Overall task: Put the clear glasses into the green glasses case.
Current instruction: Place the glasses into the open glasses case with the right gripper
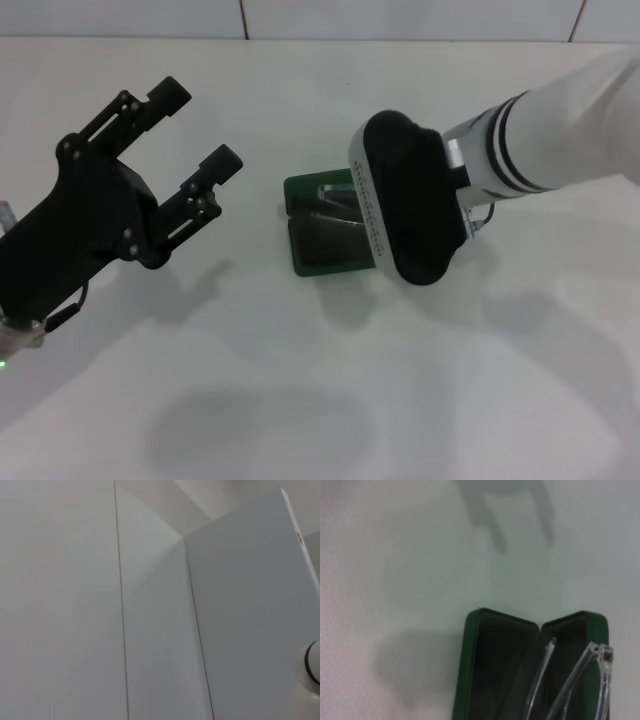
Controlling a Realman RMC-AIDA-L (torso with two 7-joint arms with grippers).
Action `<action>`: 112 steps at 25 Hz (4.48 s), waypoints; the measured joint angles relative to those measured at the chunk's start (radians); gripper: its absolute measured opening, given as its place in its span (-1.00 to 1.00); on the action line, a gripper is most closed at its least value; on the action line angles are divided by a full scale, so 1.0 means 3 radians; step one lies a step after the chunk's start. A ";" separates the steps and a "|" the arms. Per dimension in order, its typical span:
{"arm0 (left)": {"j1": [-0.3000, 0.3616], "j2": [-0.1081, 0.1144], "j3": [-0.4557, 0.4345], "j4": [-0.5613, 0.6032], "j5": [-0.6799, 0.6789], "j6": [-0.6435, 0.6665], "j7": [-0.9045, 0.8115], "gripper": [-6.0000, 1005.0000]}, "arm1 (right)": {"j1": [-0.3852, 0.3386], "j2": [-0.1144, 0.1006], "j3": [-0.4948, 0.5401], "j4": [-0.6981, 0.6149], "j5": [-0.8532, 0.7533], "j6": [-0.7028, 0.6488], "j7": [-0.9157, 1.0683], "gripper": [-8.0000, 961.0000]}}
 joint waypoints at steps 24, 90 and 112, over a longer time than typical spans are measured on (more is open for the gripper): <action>0.0001 -0.0003 -0.0002 0.0000 0.0003 -0.0010 0.0025 0.36 | -0.0308 0.0000 -0.0590 0.0035 -0.0548 0.0674 0.0010 -0.64; -0.0092 -0.0031 0.0001 -0.0040 0.0036 -0.0178 0.0030 0.35 | -0.0559 0.0000 -0.0424 -0.0330 -0.0333 0.0770 0.0034 0.10; -0.0101 -0.0010 -0.0002 -0.0040 0.0021 -0.0204 0.0029 0.34 | -0.0503 -0.0015 0.1061 -0.0112 0.1635 -0.0654 -0.0201 0.08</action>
